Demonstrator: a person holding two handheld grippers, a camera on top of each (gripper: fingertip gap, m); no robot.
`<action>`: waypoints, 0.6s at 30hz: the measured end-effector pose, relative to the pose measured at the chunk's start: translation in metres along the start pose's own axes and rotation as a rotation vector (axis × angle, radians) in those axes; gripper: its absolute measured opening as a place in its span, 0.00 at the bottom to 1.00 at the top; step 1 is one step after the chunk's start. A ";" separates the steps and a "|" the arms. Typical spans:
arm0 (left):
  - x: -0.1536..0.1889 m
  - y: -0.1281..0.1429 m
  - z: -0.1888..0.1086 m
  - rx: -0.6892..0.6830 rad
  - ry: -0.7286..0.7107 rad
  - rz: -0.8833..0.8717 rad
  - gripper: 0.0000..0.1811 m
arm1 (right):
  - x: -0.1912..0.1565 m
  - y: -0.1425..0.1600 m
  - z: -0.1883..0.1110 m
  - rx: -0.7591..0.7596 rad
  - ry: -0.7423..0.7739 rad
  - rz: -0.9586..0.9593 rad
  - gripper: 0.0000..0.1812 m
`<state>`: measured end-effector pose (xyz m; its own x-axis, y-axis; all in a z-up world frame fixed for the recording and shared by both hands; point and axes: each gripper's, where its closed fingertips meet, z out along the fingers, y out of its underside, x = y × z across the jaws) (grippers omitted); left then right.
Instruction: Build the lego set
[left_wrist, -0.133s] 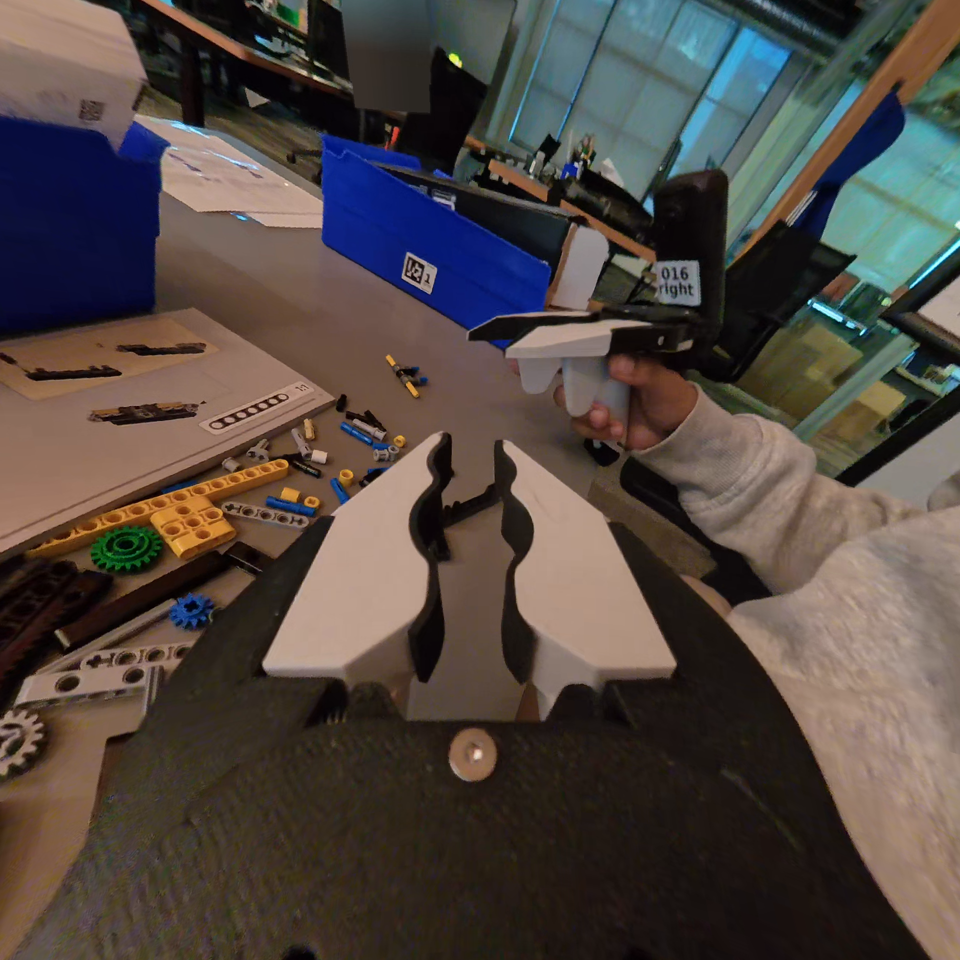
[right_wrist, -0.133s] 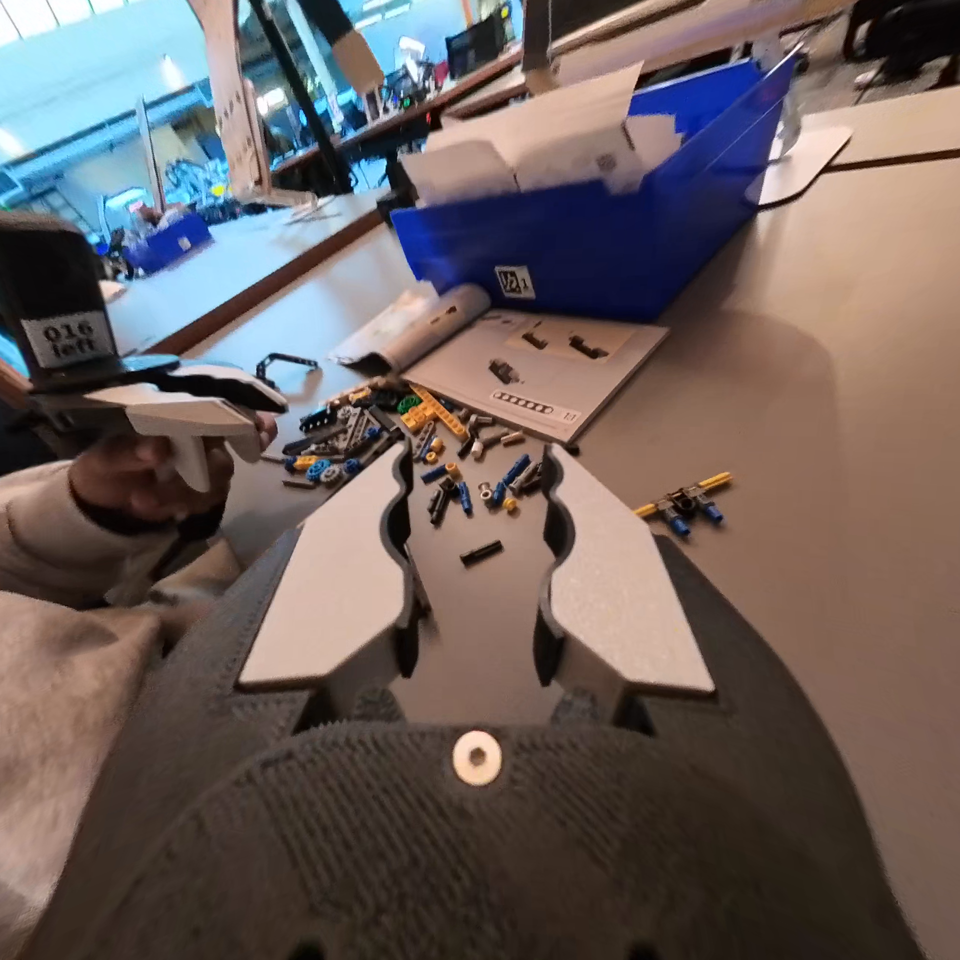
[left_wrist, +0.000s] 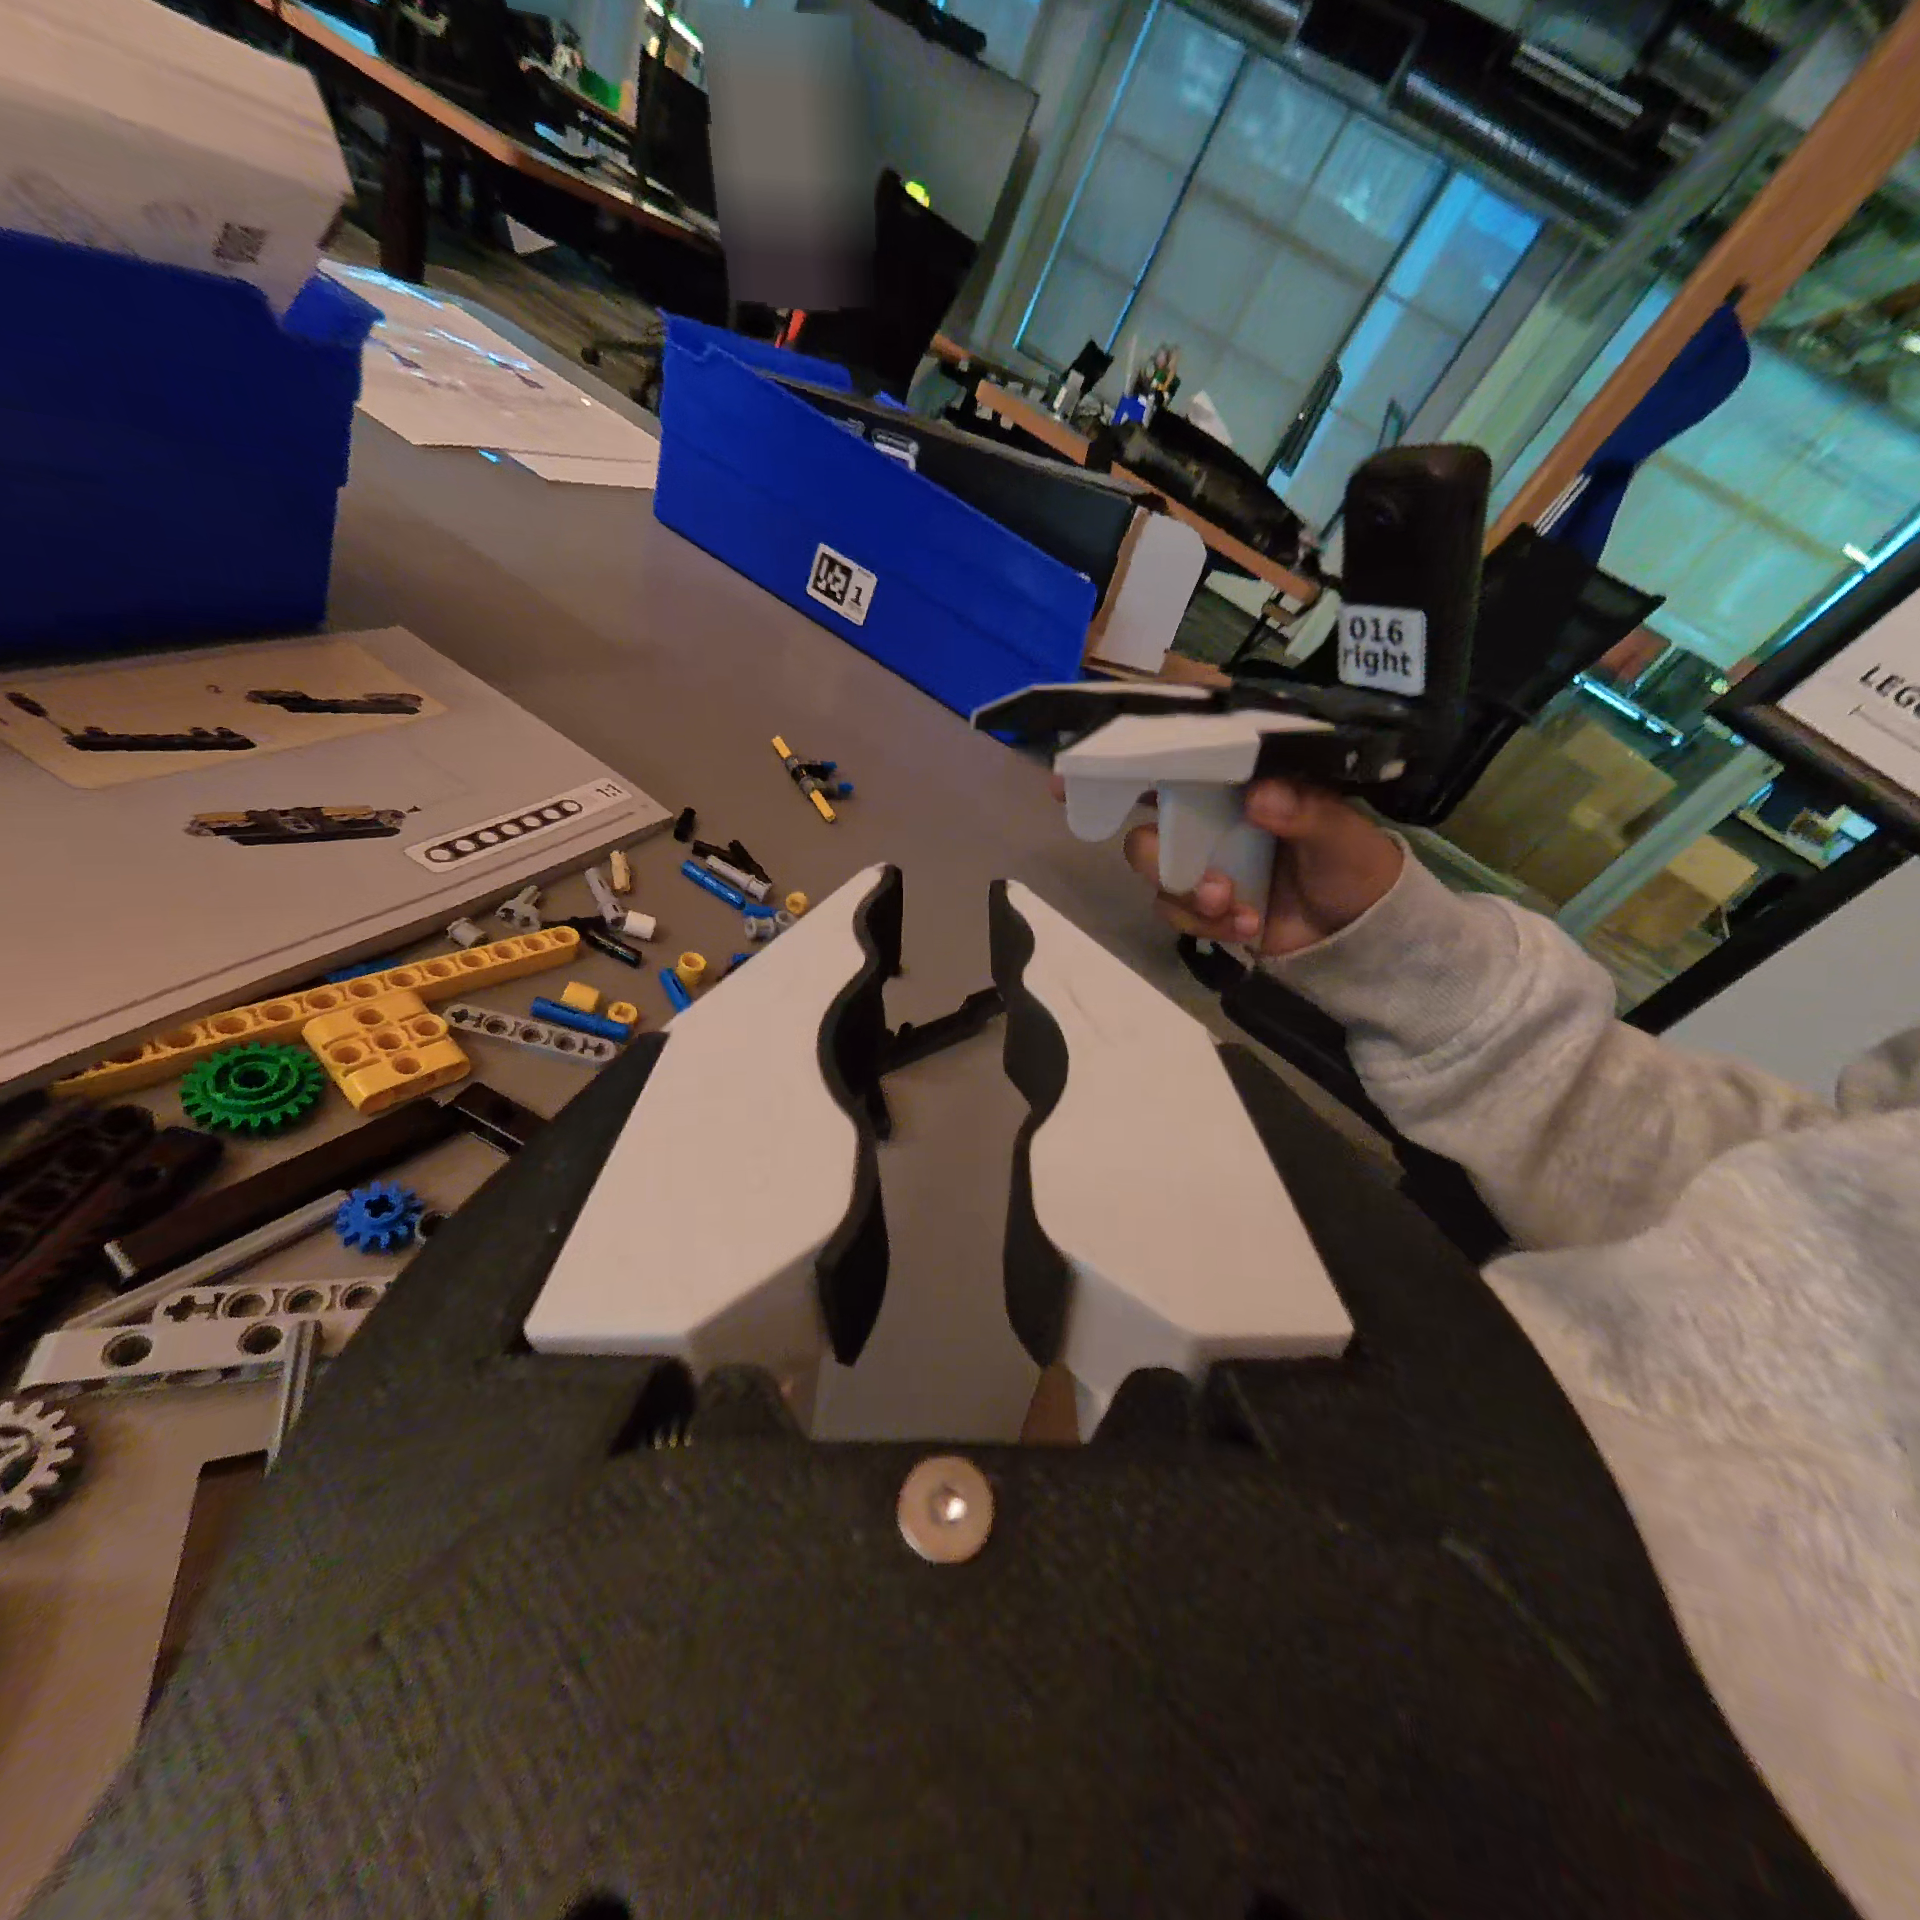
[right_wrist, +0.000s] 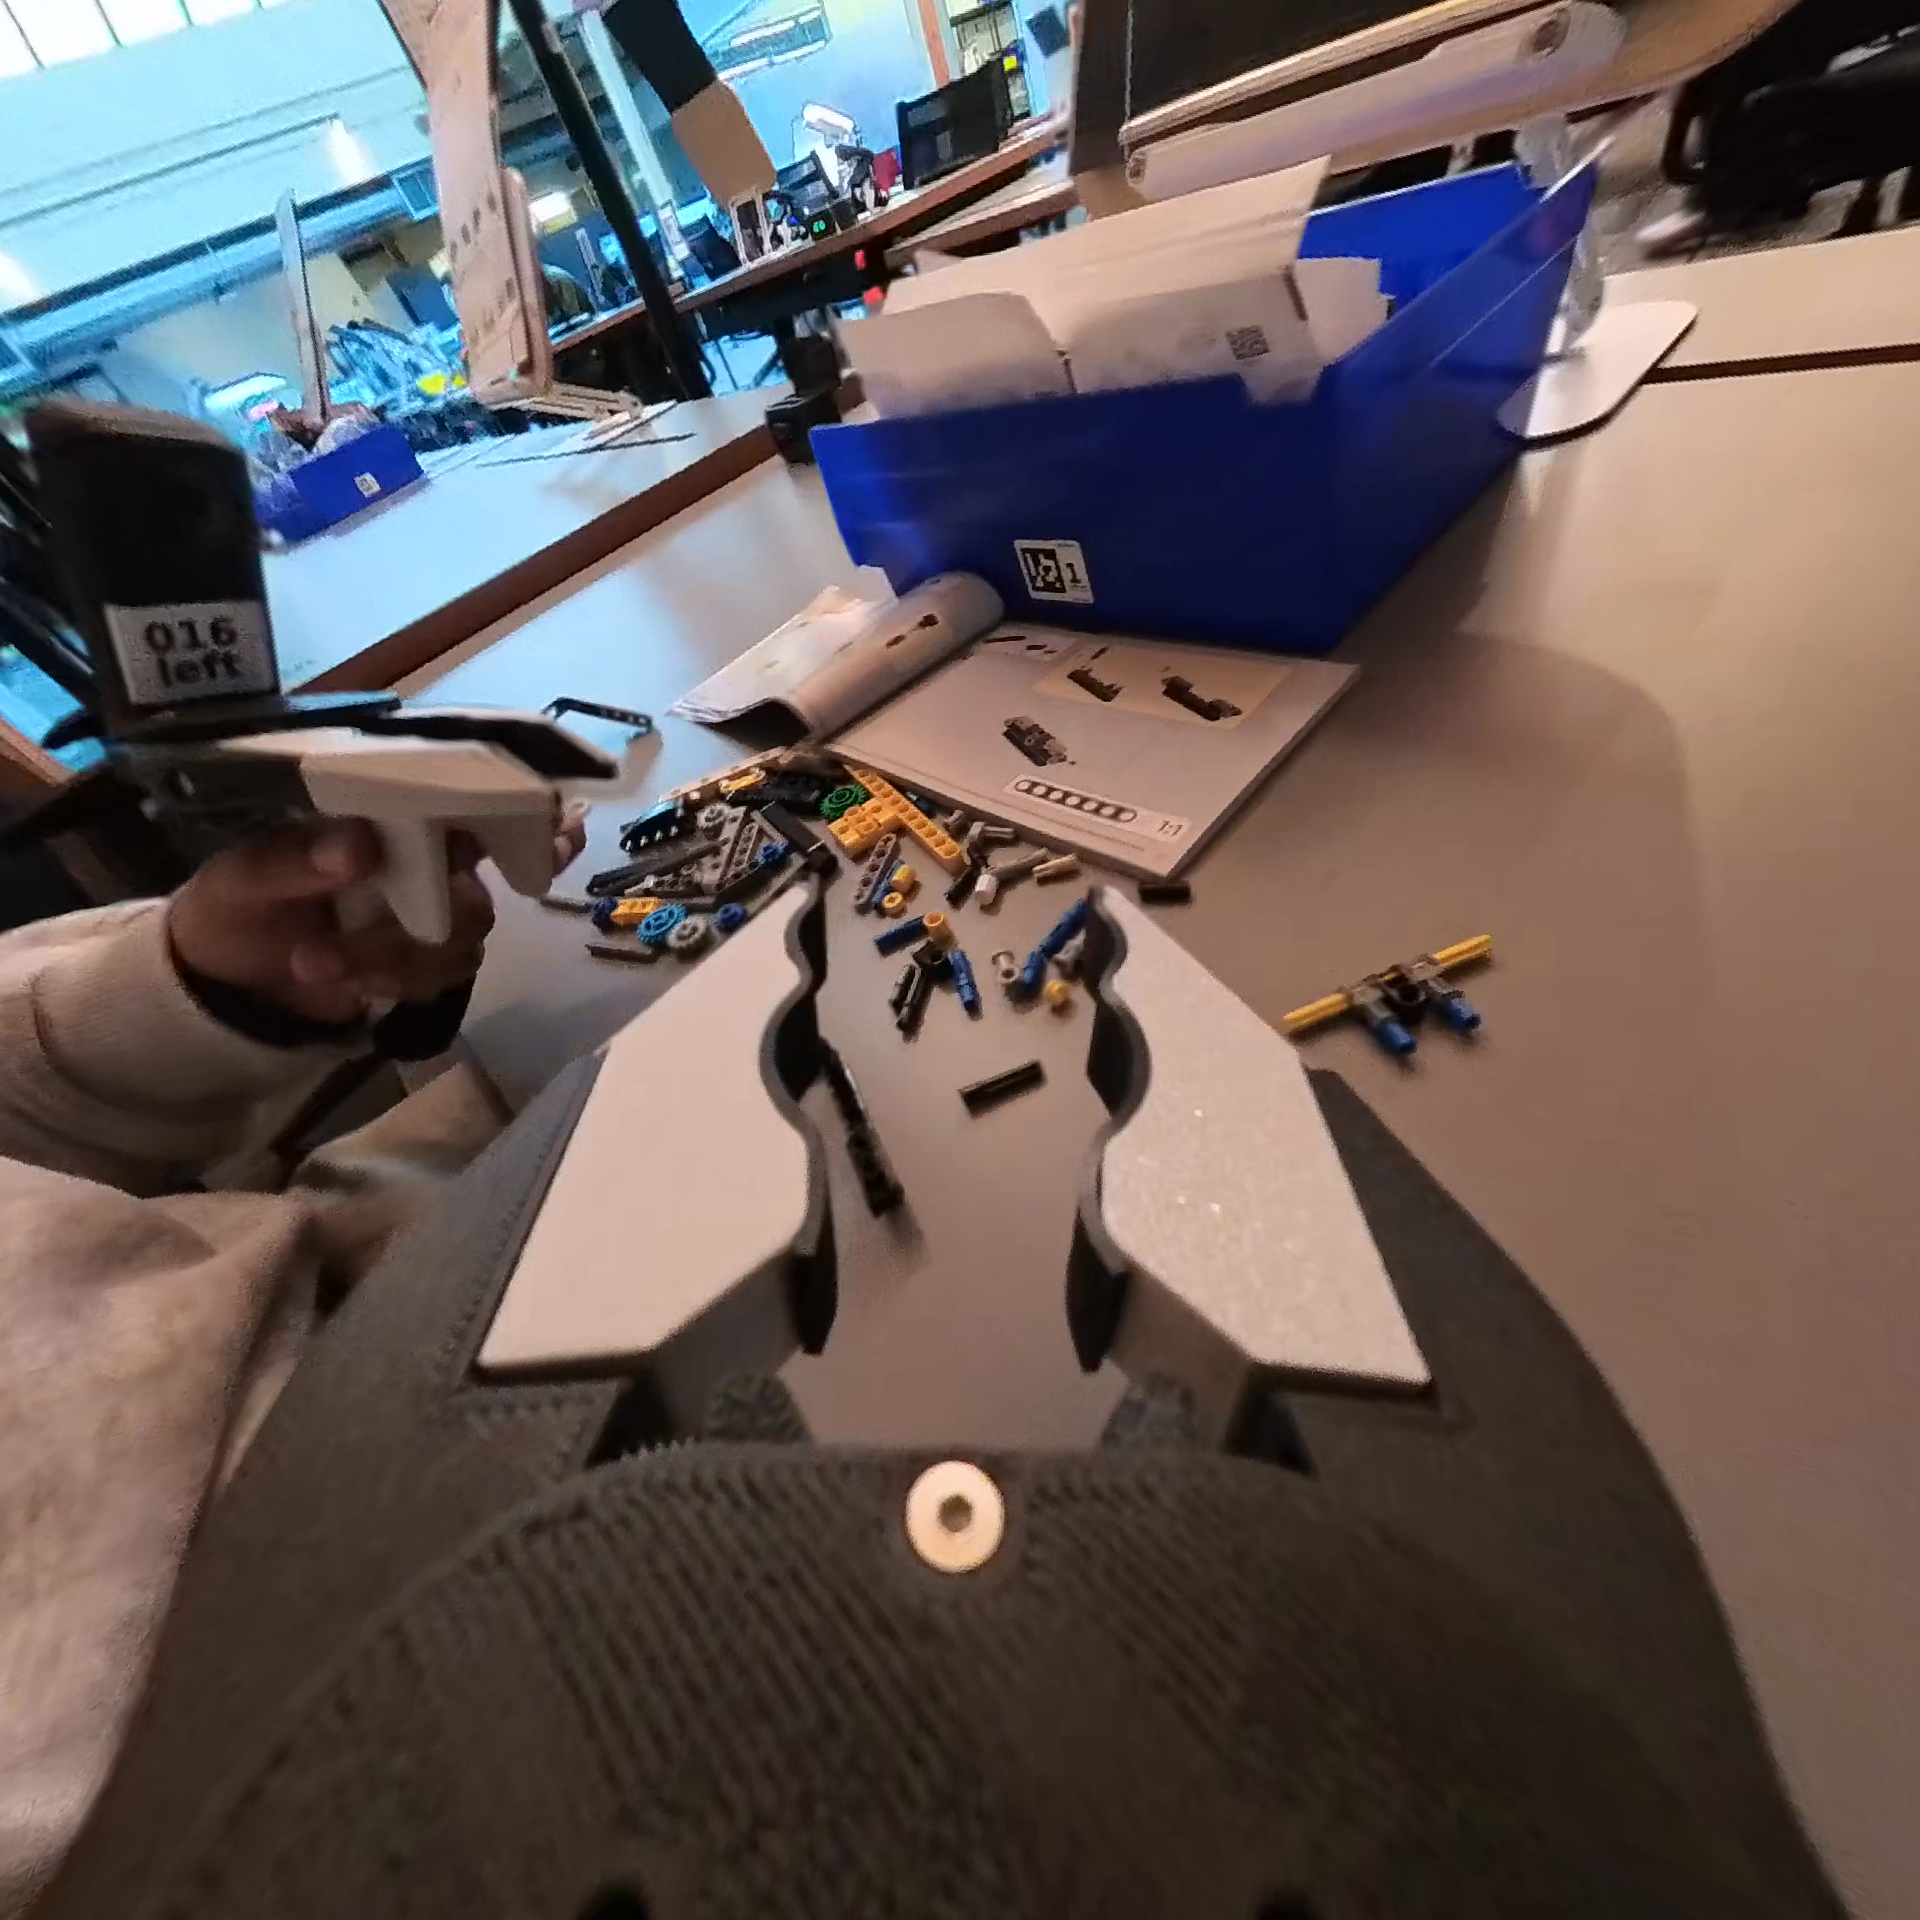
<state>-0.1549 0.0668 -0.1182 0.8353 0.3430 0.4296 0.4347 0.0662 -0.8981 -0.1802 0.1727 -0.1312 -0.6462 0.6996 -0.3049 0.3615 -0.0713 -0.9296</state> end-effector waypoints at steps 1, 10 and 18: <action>-0.001 -0.002 -0.001 0.011 -0.006 -0.002 0.08 | -0.004 0.002 -0.001 -0.004 0.003 -0.022 0.26; -0.003 -0.005 -0.007 0.065 -0.008 0.027 0.09 | -0.041 -0.002 -0.008 0.027 -0.045 -0.089 0.26; -0.002 -0.005 -0.007 0.066 -0.001 0.067 0.09 | -0.030 0.005 -0.009 0.041 -0.016 -0.075 0.24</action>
<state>-0.1564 0.0596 -0.1136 0.8615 0.3497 0.3682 0.3545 0.1050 -0.9292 -0.1536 0.1578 -0.1246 -0.6815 0.6923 -0.2373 0.2838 -0.0488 -0.9576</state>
